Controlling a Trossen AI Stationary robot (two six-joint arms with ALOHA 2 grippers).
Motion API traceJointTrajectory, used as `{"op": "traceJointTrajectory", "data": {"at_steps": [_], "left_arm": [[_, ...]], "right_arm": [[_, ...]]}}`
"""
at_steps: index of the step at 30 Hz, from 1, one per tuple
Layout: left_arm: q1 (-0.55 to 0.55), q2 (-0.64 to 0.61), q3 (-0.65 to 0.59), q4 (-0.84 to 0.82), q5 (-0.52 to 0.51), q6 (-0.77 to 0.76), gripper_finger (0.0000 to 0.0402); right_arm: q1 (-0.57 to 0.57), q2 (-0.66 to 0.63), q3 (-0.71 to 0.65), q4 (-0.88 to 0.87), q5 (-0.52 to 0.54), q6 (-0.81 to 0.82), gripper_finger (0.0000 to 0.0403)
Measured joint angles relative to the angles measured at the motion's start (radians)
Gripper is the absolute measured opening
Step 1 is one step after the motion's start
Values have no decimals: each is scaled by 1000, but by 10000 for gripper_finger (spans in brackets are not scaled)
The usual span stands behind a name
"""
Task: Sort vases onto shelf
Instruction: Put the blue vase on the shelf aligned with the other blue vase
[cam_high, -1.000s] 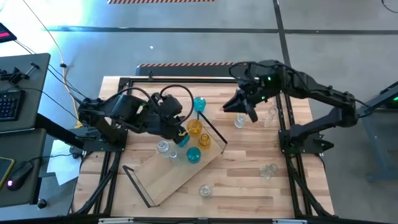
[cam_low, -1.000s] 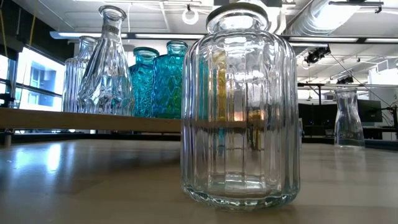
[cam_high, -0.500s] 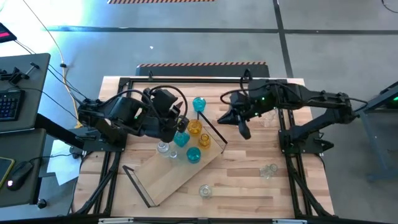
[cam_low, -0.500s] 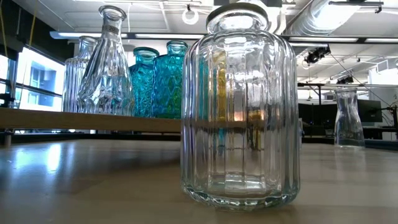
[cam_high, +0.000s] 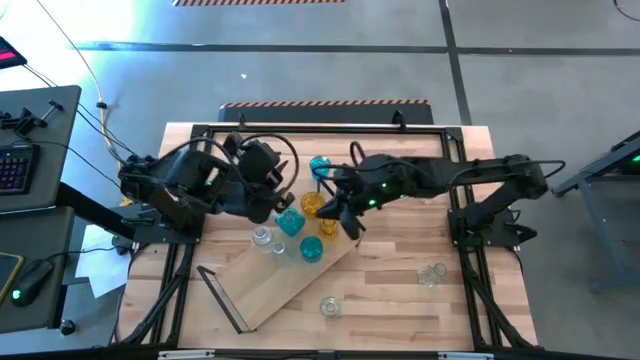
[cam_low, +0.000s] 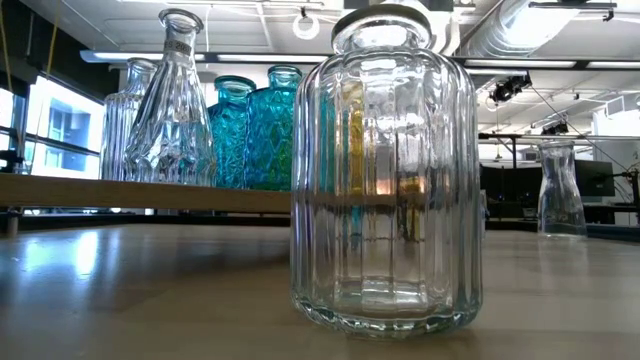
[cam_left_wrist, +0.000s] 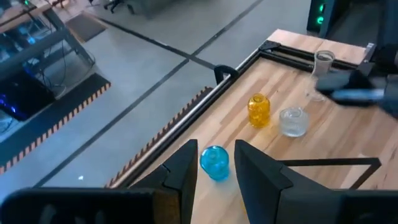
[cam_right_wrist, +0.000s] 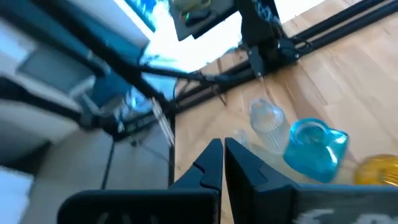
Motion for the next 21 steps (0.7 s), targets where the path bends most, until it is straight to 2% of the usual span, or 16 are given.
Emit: {"op": "traceJointTrajectory", "data": {"at_steps": [5, 11, 18, 21], "left_arm": [[0, -50, 0, 0, -32, 15, 96], [-1, -69, 1, 0, -39, 90, 96], [-1, -67, 1, 0, -36, 160, 96], [-1, -72, 0, 0, -36, 179, 96]], "right_arm": [[53, 58, 0, 121, 90, 143, 0], [115, 117, 0, 214, 248, 261, 0], [183, 178, 0, 130, 327, 419, 0], [216, 203, 0, 77, 368, 543, 0]]}}
